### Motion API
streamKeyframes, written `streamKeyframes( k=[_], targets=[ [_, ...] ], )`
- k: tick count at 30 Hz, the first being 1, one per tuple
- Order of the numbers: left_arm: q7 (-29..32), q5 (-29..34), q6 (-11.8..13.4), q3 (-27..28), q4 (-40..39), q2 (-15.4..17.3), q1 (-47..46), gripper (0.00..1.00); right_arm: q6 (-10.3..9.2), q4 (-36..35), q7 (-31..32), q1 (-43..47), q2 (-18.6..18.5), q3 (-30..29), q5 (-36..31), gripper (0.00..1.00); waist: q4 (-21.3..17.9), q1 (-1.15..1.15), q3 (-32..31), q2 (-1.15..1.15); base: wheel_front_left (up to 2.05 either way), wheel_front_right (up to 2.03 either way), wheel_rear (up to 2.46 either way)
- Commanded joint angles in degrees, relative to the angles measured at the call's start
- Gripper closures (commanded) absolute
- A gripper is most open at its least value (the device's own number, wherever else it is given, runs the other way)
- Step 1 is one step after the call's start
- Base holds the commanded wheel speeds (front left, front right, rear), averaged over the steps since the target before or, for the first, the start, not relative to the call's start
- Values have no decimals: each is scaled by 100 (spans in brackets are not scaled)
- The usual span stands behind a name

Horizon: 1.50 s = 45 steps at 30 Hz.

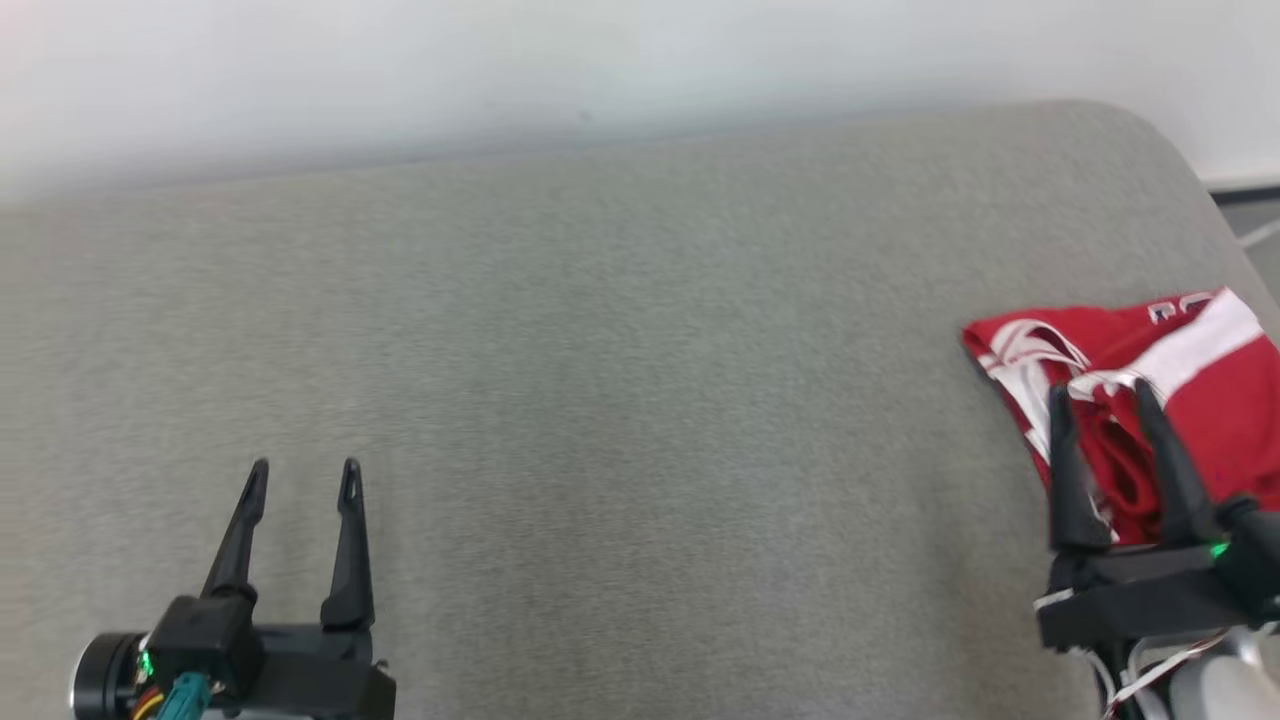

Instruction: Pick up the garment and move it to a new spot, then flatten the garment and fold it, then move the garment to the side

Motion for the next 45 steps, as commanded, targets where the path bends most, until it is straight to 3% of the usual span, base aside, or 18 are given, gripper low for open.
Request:
streamKeyframes(
  k=[1, 12, 24, 45],
  targets=[
    [-49, -8, 15, 32, -8, 49, 149, 0, -5, 1, 35, 118, 29, 38, -72, 0, 374, 1, -360, 0, 0, 0, 0],
    [-90, -95, -94, -29, 75, 90, 552, 0, -5, -10, 337, 737, 316, 75, -462, 0, 628, 1, -817, 0, 0, 0, 0],
    [-61, -191, -198, -123, 255, 150, 806, 0, -5, -283, 549, 1336, 444, -75, -622, 0, 584, 1, -1054, 0, 0, 0, 0],
    [-18, -220, -183, -225, 446, 156, 667, 0, -5, -417, 628, 1365, 502, -147, -580, 0, 538, 1, -1076, 0, 0, 0, 0]
  ],
)
